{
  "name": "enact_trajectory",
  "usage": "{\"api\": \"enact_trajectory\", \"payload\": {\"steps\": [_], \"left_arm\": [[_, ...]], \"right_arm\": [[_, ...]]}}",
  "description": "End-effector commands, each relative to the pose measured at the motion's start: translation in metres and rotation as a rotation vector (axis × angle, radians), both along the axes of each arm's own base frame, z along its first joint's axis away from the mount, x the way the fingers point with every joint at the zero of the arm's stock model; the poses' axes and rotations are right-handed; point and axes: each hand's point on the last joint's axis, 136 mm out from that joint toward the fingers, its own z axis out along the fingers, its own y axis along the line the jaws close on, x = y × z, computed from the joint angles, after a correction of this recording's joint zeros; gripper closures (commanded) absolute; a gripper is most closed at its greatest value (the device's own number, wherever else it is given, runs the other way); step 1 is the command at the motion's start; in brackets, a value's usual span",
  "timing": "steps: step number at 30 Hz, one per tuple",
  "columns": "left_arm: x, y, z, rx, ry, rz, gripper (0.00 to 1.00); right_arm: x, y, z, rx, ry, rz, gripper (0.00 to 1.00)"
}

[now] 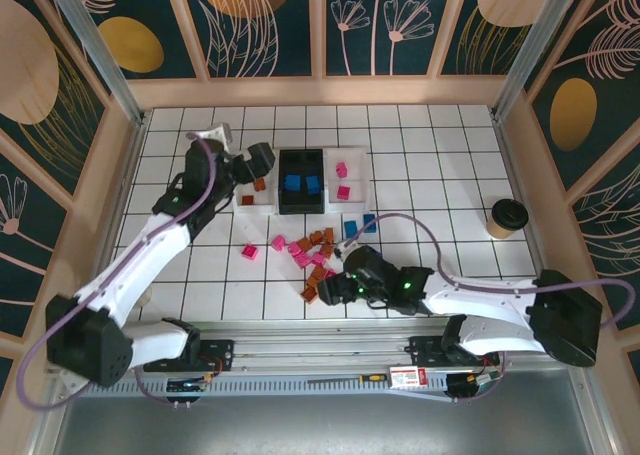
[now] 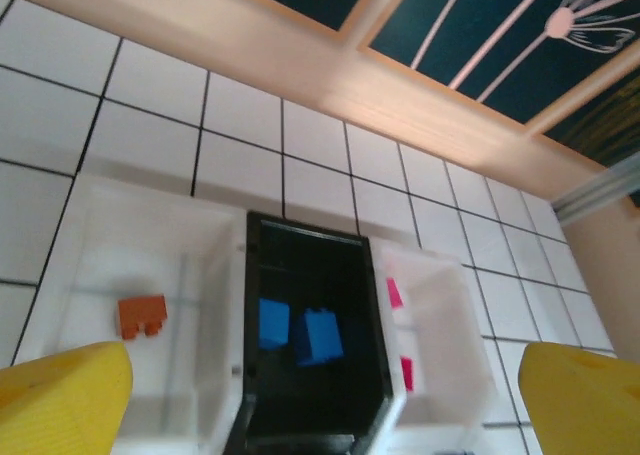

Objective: Sort the legos into containers by color
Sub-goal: Pick up the lego from the bottom-center of the table.

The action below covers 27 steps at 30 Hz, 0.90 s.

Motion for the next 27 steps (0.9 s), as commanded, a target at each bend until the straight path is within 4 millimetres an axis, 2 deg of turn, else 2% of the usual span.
{"api": "enact_trajectory", "payload": {"steps": [1,7,11,15,27], "left_arm": [[-0.032,-0.001,-0.028,-0.065,0.063,-0.038,0.01],[-0.074,0.018,-0.056,-0.090,0.092,-0.012,0.01],[-0.089,0.026,-0.069,-0.092,0.106,0.003,0.02],[-0.097,0.029,-0.074,-0.089,0.118,0.005,0.01],[-0.102,0.034,-0.087,-0.069,0.141,0.015,0.01]], "right_arm": [[-0.007,0.009,-0.004,-0.063,-0.024,0.018,0.28],[-0.029,0.031,-0.011,-0.104,-0.005,0.111,0.28],[-0.026,0.033,-0.023,-0.167,-0.005,0.101,0.28],[-0.020,0.036,-0.033,-0.219,-0.017,0.091,0.29],[-0.016,0.063,-0.047,-0.291,-0.051,0.147,0.35]]}}
